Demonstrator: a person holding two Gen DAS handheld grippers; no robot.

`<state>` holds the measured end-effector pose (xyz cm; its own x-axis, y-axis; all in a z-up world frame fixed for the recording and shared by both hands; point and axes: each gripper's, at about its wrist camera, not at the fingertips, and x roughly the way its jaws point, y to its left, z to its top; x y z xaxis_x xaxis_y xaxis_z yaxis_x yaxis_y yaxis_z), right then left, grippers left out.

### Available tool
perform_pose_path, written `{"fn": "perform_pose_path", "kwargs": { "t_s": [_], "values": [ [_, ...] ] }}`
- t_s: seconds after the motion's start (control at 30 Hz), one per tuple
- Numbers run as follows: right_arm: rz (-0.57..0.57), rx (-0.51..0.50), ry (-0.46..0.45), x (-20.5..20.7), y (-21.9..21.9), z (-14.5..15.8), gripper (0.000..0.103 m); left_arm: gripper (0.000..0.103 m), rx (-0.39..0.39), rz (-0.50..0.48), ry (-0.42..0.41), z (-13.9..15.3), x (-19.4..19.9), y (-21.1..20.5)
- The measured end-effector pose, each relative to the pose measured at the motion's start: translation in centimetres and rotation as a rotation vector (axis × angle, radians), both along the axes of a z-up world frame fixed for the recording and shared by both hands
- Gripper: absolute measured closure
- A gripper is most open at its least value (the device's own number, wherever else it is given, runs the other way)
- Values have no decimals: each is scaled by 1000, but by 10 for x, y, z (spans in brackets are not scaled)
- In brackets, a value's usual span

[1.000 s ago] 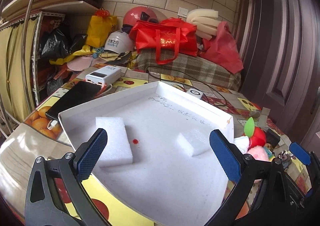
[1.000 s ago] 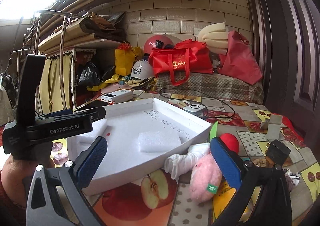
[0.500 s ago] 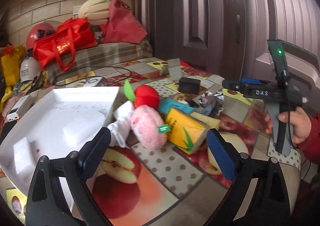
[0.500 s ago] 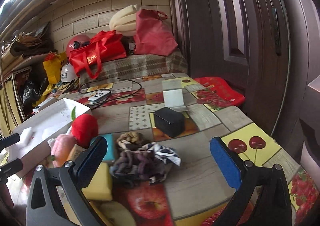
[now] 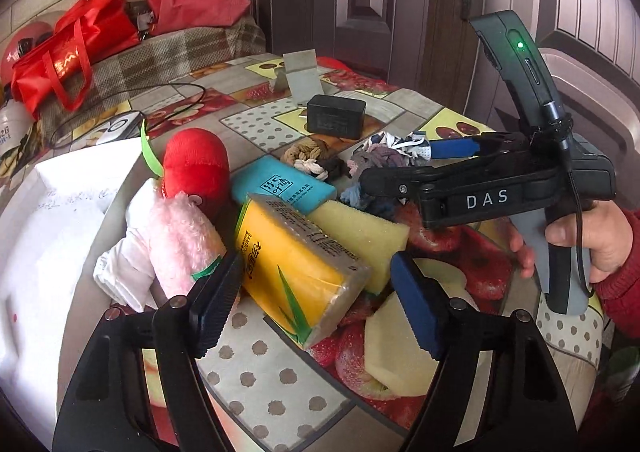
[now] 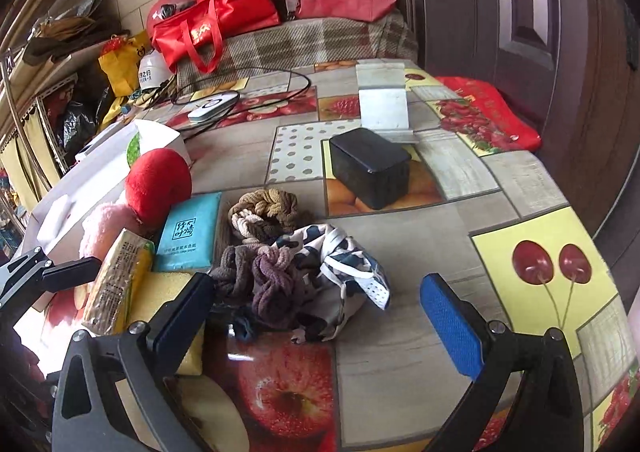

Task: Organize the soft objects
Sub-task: 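Grasp the yellow tissue pack with the left gripper while the right gripper grasps the knotted rope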

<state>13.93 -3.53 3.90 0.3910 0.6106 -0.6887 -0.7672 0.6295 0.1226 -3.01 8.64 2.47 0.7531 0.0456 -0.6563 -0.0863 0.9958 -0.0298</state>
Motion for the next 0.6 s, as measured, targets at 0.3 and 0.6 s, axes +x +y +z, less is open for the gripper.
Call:
{"fn": "perform_pose_path", "kwargs": {
  "t_s": [0.3,0.6],
  "values": [
    [-20,25,35,5,-6,-1,5,61,-64,29,-15,1,-3,12],
    [37,143,-15,-16,-41,17,19,76,-90,68,-91,9,-16,22]
  ]
}}
